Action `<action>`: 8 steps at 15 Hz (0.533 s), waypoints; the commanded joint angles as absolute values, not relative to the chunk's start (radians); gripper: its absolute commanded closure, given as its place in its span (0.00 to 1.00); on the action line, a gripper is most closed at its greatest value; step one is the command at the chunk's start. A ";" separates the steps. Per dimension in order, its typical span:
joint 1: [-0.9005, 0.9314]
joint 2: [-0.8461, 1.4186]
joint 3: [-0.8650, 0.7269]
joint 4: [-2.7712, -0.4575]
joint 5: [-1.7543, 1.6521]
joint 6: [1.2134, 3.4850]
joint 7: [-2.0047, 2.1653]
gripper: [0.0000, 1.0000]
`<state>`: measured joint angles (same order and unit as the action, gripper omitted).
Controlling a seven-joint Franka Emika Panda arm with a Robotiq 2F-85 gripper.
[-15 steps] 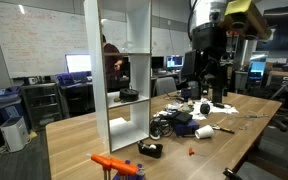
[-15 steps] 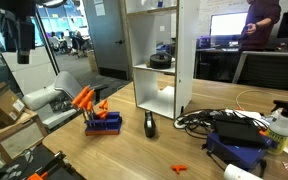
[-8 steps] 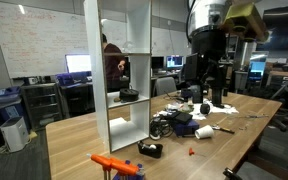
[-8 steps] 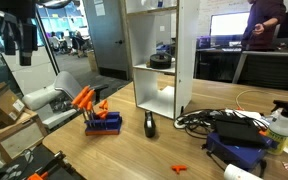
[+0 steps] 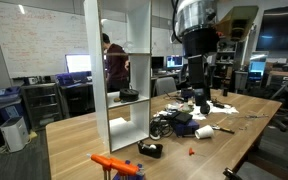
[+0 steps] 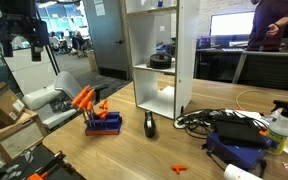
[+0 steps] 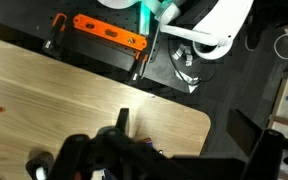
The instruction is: Remove the masking tape from the shelve and put it on the table
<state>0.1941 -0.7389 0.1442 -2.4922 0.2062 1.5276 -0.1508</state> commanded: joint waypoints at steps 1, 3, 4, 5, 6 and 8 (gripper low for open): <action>0.229 -0.676 0.187 -2.411 0.095 1.545 -0.213 0.00; 0.244 -0.677 0.224 -2.409 0.023 1.575 -0.201 0.00; 0.253 -0.681 0.244 -2.416 -0.011 1.597 -0.190 0.00; 0.262 -0.687 0.260 -2.421 -0.044 1.622 -0.184 0.00; 0.269 -0.694 0.276 -2.428 -0.074 1.654 -0.172 0.00; 0.276 -0.705 0.297 -2.438 -0.118 1.742 -0.134 0.00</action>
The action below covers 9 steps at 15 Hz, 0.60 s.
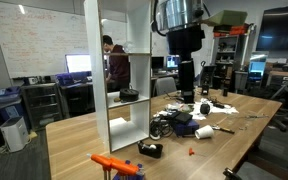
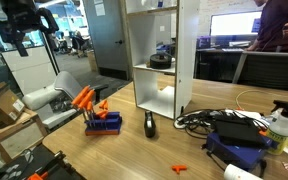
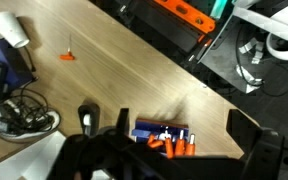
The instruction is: Remove the masking tape from the shelve and put it on the table
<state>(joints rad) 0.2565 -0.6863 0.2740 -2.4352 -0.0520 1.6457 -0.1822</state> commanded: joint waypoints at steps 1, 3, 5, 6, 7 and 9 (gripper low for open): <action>0.275 -0.707 0.301 -2.441 -0.132 1.788 -0.109 0.00; 0.265 -0.704 0.301 -2.444 -0.141 1.883 -0.052 0.00; 0.247 -0.686 0.292 -2.445 -0.132 1.979 0.008 0.00; 0.237 -0.682 0.290 -2.456 -0.134 2.036 0.035 0.00; 0.224 -0.676 0.286 -2.464 -0.133 2.088 0.061 0.00; 0.185 -0.653 0.280 -2.489 -0.154 2.205 0.094 0.00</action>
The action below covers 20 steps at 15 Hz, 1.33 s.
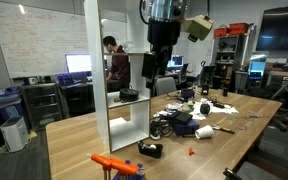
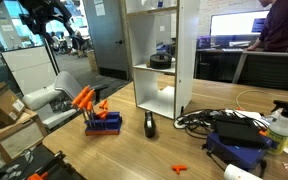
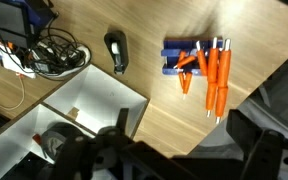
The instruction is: Remove the masking tape from the shelve and put it on the table
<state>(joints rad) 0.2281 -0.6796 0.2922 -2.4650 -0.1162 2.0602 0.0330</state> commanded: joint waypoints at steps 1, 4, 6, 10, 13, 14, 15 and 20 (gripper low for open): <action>0.167 -0.633 0.276 -2.494 -0.167 2.250 0.092 0.00; 0.104 -0.578 0.268 -2.520 -0.246 2.391 0.085 0.00; 0.062 -0.536 0.258 -2.531 -0.288 2.456 0.091 0.00; -0.015 -0.441 0.243 -2.513 -0.371 2.526 0.110 0.00; -0.077 -0.355 0.253 -2.474 -0.463 2.577 0.155 0.00; -0.089 -0.336 0.255 -2.465 -0.491 2.587 0.172 0.00; -0.102 -0.309 0.259 -2.452 -0.525 2.607 0.199 0.00; -0.159 -0.167 0.292 -2.376 -0.716 2.689 0.368 0.00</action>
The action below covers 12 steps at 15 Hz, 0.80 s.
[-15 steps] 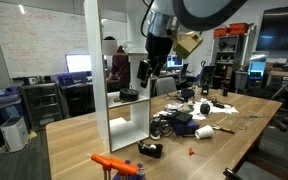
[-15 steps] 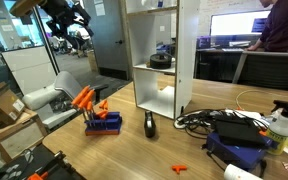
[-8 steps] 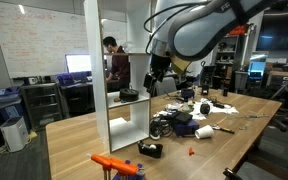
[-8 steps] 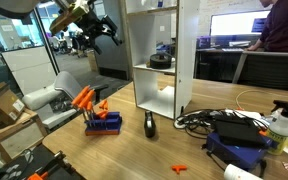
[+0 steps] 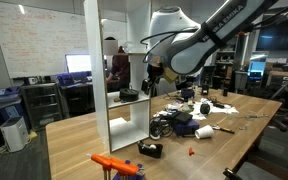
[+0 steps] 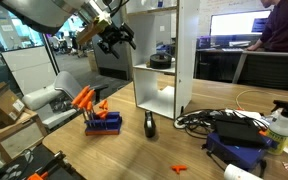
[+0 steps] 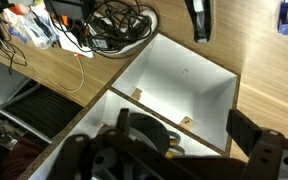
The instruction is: Remove the masking tape from the shelve and put it on the table
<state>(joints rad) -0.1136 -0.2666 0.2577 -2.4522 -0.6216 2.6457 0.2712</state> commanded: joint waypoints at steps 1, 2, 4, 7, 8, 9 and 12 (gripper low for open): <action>-0.159 -0.142 0.293 -2.359 -0.741 2.688 0.395 0.00; -0.158 -0.112 0.294 -2.335 -0.751 2.676 0.409 0.00; -0.144 -0.055 0.290 -2.293 -0.728 2.651 0.395 0.00; -0.133 0.026 0.291 -2.219 -0.703 2.625 0.365 0.00; -0.130 0.049 0.293 -2.190 -0.703 2.619 0.364 0.00; -0.128 0.072 0.294 -2.165 -0.705 2.616 0.366 0.00; -0.123 0.136 0.299 -2.086 -0.712 2.608 0.366 0.00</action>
<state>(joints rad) -0.1322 0.0604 0.2917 -2.1962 -0.7176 2.6404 0.3770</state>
